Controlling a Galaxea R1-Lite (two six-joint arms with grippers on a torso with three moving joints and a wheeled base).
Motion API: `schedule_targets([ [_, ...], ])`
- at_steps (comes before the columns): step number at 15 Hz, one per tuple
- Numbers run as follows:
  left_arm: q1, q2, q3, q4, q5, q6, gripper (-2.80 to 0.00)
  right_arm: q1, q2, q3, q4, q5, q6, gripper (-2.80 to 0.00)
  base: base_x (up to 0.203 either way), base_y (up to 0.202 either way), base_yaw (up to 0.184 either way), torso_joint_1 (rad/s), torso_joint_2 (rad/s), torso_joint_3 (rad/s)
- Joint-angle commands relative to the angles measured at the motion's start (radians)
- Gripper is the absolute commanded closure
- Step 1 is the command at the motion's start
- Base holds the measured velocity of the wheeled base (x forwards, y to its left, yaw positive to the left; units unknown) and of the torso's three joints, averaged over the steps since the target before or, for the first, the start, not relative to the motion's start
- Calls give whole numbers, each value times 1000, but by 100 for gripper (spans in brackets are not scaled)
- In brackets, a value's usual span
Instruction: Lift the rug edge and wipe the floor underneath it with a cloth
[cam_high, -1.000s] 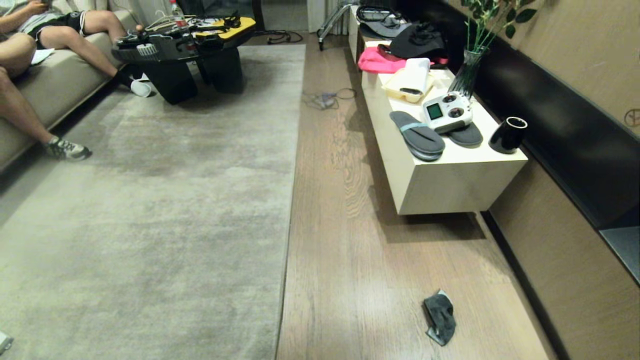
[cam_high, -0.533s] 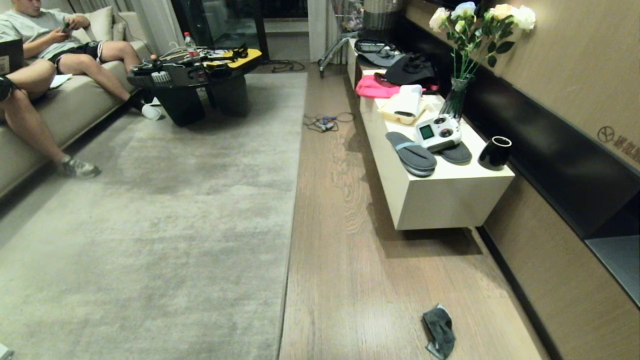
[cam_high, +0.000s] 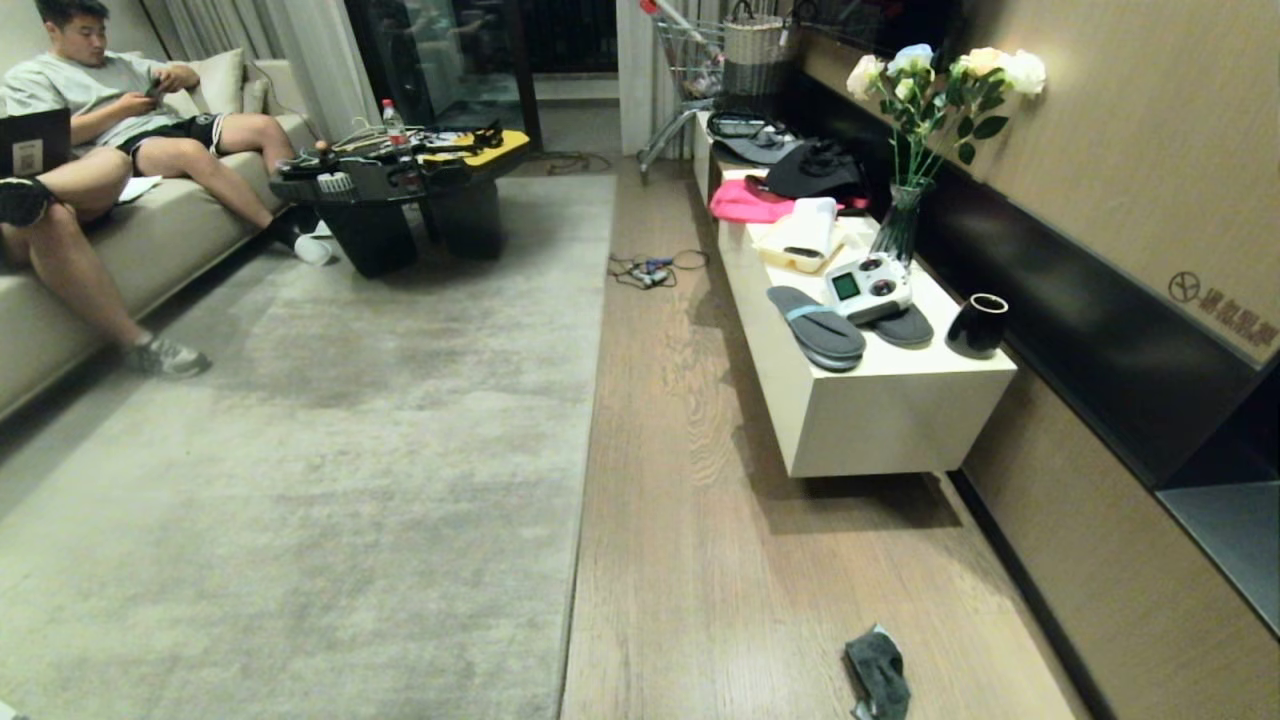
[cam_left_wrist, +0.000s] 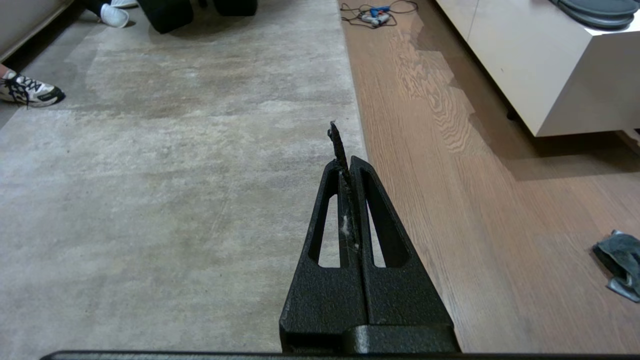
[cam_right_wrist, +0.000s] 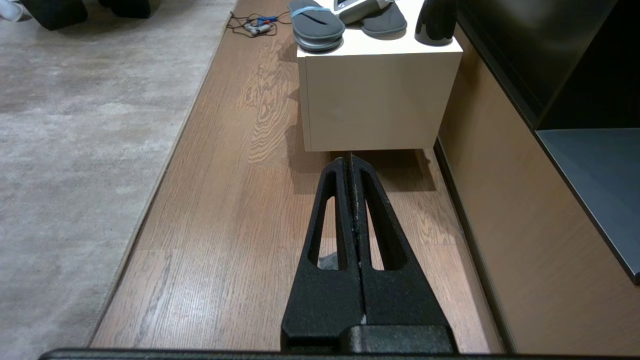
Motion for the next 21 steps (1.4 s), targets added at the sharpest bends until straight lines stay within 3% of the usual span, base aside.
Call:
schedule_targets([
  [1, 0, 0, 0, 0, 0, 0, 0, 1, 2, 0, 0, 0, -1, 0, 0, 0, 0, 0, 0, 0],
  [21, 0, 0, 0, 0, 0, -2, 0, 0, 2, 0, 0, 0, -1, 0, 0, 0, 0, 0, 0, 0],
])
